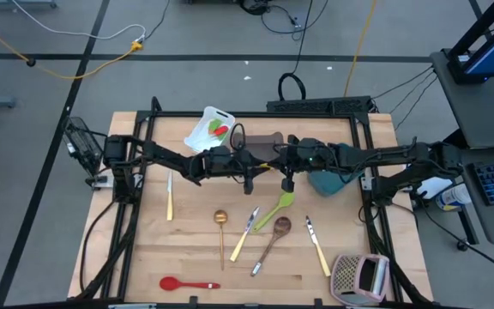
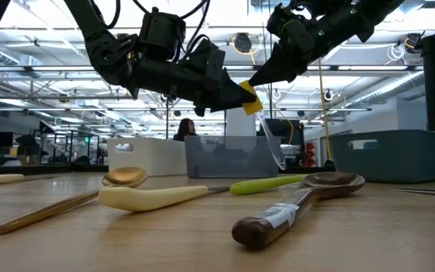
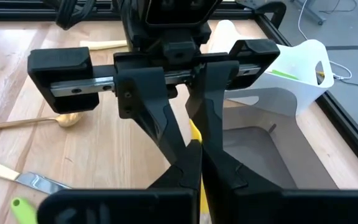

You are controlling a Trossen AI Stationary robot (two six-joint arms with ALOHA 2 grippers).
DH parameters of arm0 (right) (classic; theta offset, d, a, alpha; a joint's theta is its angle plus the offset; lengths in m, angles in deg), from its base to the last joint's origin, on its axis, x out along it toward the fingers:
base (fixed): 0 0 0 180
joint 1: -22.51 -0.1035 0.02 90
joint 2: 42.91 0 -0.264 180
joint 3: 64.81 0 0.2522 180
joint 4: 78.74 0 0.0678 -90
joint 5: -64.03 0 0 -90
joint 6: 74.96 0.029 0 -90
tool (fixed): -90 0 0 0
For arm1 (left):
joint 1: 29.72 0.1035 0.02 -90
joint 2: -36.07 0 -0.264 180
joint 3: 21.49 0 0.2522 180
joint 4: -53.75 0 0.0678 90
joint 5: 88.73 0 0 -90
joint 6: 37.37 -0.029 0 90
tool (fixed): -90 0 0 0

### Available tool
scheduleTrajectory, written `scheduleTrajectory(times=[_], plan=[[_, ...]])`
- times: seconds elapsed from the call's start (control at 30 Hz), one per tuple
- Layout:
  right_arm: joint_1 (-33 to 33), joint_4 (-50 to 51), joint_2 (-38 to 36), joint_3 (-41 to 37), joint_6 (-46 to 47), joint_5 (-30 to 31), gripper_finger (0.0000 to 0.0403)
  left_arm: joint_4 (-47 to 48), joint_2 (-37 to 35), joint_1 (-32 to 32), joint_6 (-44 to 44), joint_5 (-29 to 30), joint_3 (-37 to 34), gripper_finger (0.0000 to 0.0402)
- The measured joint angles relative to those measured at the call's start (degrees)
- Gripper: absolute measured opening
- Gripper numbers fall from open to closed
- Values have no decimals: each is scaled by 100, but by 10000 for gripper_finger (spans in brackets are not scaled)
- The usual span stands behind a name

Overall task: Pick & Place Kitchen Items
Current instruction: Put the yellow spatula into the white bin

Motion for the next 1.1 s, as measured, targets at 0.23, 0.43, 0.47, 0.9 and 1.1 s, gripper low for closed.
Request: scheduleTrajectory(times=[0.23,0.43,0.47,0.9,1.1], plan=[[0,-85,0,0,-2,1,0,-114,-2,-22,-158,-8,0,53],[0,-30,0,0,-2,7,12,-51,-7,-13,-67,-23,0,17],[0,5,0,0,-2,5,19,54,-43,-12,-22,-33,0,16],[-1,44,0,0,-295,282,131,4932,-2702,550,373,143,409,10],[0,-102,0,0,-435,284,154,7701,-3166,1154,143,1134,1851,10]])
